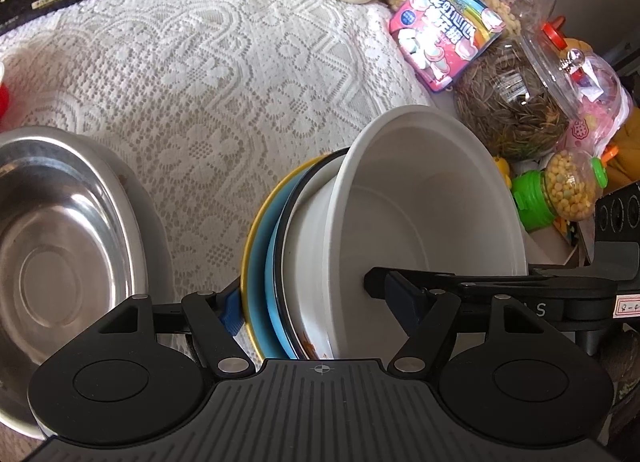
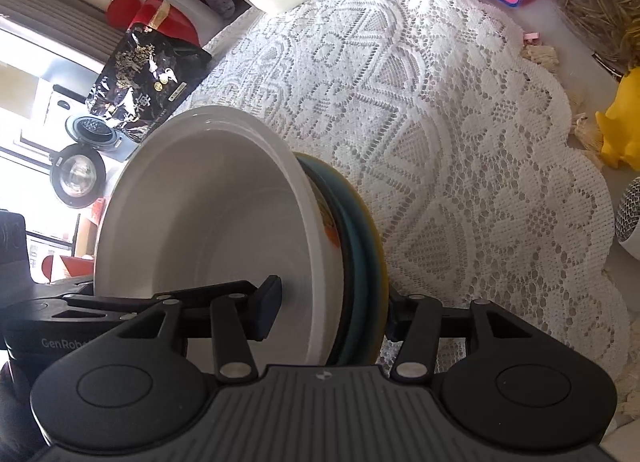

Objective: Organize plates and bowls

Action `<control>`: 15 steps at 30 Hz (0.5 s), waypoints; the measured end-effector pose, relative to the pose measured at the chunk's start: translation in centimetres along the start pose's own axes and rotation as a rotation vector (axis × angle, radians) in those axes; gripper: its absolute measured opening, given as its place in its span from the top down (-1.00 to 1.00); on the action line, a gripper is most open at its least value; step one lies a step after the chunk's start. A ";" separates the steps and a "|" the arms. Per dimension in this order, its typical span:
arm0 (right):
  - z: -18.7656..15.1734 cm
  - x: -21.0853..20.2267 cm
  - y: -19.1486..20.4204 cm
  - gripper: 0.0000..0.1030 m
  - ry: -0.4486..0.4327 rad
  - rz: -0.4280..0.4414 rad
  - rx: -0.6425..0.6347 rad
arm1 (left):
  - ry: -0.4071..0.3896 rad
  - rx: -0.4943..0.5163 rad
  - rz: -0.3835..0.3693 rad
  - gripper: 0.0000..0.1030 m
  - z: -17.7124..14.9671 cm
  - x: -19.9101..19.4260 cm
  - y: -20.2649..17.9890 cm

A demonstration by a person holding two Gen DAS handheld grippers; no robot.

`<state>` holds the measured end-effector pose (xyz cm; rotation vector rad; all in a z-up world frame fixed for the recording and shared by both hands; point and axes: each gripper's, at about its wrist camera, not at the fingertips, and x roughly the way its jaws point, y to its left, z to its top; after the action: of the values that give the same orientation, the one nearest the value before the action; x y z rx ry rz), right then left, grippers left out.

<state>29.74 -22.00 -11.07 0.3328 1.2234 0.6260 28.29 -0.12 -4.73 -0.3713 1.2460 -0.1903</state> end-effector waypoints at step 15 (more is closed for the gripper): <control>0.4 0.5 0.4 0.01 0.014 -0.036 0.028 | 0.009 -0.026 -0.035 -0.45 -0.2 -0.1 0.6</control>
<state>30.16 -21.39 -11.09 0.3292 1.2499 0.5815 28.06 0.44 -4.96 -0.4156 1.2528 -0.2062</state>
